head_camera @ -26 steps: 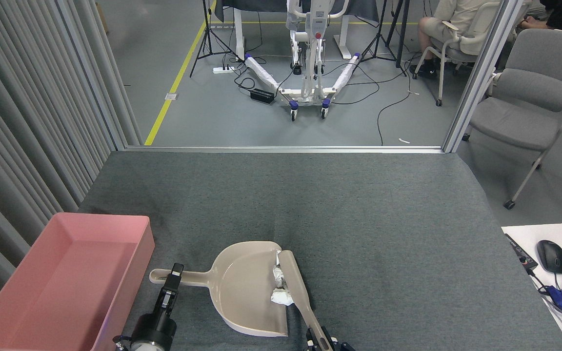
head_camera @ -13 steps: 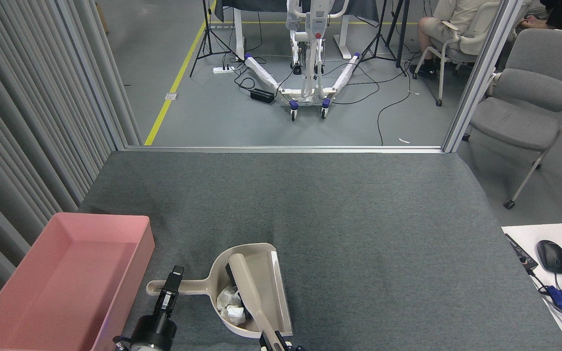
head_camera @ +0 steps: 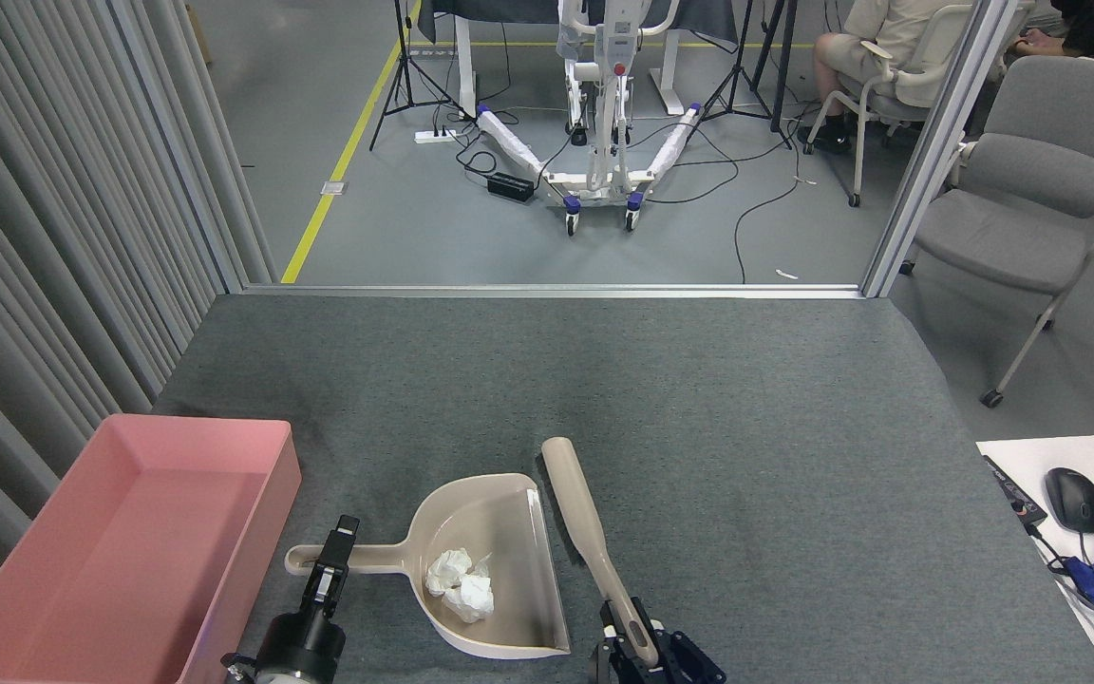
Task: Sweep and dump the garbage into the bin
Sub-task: 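Pull the brush back away from the dustpan with the right gripper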
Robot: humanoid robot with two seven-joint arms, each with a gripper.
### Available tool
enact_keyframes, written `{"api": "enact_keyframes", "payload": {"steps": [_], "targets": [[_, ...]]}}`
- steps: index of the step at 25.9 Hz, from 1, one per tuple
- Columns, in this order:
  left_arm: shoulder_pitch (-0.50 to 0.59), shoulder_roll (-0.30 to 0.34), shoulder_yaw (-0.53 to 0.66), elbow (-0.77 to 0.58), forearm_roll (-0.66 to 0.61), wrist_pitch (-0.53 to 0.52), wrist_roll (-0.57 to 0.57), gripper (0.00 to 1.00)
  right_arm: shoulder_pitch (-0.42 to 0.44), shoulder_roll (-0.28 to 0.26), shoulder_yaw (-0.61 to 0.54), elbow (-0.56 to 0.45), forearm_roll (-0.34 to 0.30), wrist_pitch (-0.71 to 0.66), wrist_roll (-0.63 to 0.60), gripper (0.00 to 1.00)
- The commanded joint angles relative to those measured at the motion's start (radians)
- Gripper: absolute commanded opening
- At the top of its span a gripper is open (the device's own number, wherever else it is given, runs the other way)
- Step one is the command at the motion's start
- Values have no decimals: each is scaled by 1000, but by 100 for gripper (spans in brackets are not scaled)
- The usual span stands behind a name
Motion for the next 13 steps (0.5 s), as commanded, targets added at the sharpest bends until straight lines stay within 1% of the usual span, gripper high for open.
{"api": "enact_keyframes", "payload": {"steps": [1, 2, 3, 5, 8, 11, 13], "targets": [[-1, -3, 1, 0, 8, 12, 7, 45, 0, -56, -82, -5, -14, 1, -1, 0], [-1, -3, 2, 0, 10, 14, 7, 57, 0, -74, -104, -5, -24, -1, -2, 0], [-1, -5, 2, 0, 11, 20, 8, 64, 0, -90, -125, -5, -38, -1, -2, 0], [0, -5, 1, -1, 10, 34, 13, 71, 2, -122, -167, -2, -67, -7, -2, 0], [3, -5, 1, -8, 10, 37, 15, 75, 6, -157, -224, 4, -94, -33, -2, 0], [16, -5, 2, -12, 10, 37, 34, 75, 9, -163, -262, 10, -104, -50, -2, 0], [23, -5, 2, -17, 10, 35, 47, 75, 9, -177, -276, 17, -107, -57, -2, 0]]}}
